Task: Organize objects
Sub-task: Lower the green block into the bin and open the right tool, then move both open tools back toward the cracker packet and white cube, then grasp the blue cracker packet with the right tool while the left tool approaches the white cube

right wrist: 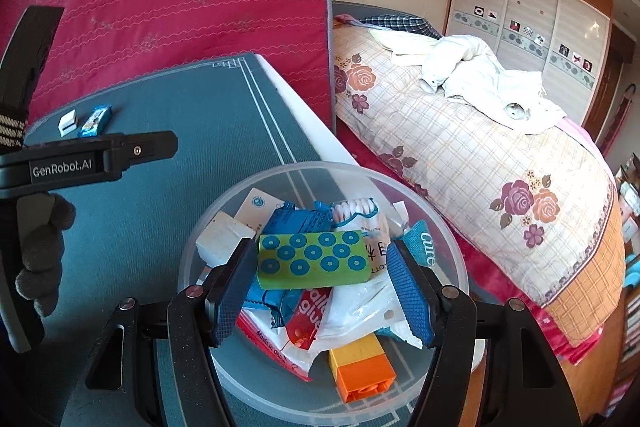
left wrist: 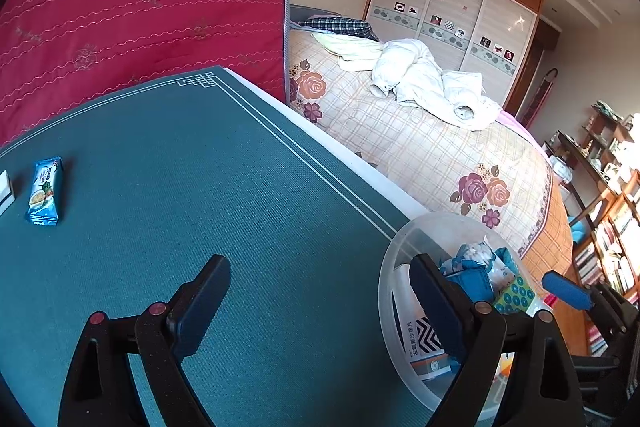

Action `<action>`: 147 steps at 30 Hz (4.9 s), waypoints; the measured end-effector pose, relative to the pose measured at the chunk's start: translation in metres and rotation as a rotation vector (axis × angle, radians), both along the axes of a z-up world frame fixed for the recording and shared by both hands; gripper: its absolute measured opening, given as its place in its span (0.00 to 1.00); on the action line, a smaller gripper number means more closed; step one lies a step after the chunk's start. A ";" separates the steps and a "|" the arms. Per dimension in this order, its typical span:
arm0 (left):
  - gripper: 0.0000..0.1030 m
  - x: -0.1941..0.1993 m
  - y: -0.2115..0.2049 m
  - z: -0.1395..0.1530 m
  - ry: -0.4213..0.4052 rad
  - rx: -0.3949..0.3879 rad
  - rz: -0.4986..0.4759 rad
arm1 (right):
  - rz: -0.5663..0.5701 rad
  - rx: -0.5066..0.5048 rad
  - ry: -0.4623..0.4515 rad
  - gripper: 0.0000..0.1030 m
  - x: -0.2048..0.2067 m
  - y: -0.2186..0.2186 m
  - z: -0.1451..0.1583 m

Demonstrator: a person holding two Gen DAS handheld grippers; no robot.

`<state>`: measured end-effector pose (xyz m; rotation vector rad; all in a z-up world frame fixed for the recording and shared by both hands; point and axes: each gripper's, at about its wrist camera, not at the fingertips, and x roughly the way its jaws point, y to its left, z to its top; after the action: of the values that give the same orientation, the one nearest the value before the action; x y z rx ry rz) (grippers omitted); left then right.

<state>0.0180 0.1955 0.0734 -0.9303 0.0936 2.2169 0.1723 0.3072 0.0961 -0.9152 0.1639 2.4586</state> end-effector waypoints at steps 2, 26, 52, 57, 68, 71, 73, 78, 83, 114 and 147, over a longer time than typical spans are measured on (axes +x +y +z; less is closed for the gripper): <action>0.94 -0.001 -0.002 0.001 0.005 0.005 0.004 | -0.007 0.002 0.021 0.66 0.001 0.000 0.005; 0.99 -0.031 -0.043 0.014 0.125 -0.031 0.219 | 0.084 -0.110 0.121 0.75 -0.066 -0.043 0.017; 0.99 -0.089 -0.133 0.019 0.144 -0.069 0.505 | 0.156 -0.345 0.041 0.75 -0.207 -0.085 -0.033; 0.99 -0.106 -0.163 0.016 0.099 -0.040 0.575 | 0.208 -0.364 0.034 0.75 -0.236 -0.100 -0.037; 0.99 -0.127 -0.233 0.012 0.070 -0.025 0.780 | 0.391 -0.341 0.004 0.75 -0.301 -0.141 -0.040; 0.99 -0.130 -0.249 0.009 0.055 -0.024 0.834 | 0.428 -0.351 -0.014 0.75 -0.322 -0.149 -0.041; 0.99 -0.134 -0.259 0.005 0.037 -0.017 0.863 | 0.440 -0.372 -0.025 0.75 -0.338 -0.154 -0.042; 0.99 -0.140 -0.278 -0.002 0.010 -0.017 0.913 | 0.462 -0.409 -0.052 0.75 -0.372 -0.163 -0.048; 0.99 -0.144 -0.294 -0.007 -0.001 -0.022 0.964 | 0.518 -0.394 -0.071 0.75 -0.397 -0.178 -0.051; 0.99 -0.173 -0.286 -0.032 -0.035 -0.091 0.977 | 0.519 -0.193 -0.178 0.42 -0.392 -0.140 -0.029; 0.57 -0.267 -0.244 -0.056 -0.048 -0.233 0.868 | 0.553 -0.319 -0.148 0.42 -0.326 -0.108 -0.008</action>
<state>-0.2486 -0.0487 0.0175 -1.3236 -0.1001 3.0161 -0.1536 0.1996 0.0882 -1.4348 0.2885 2.9011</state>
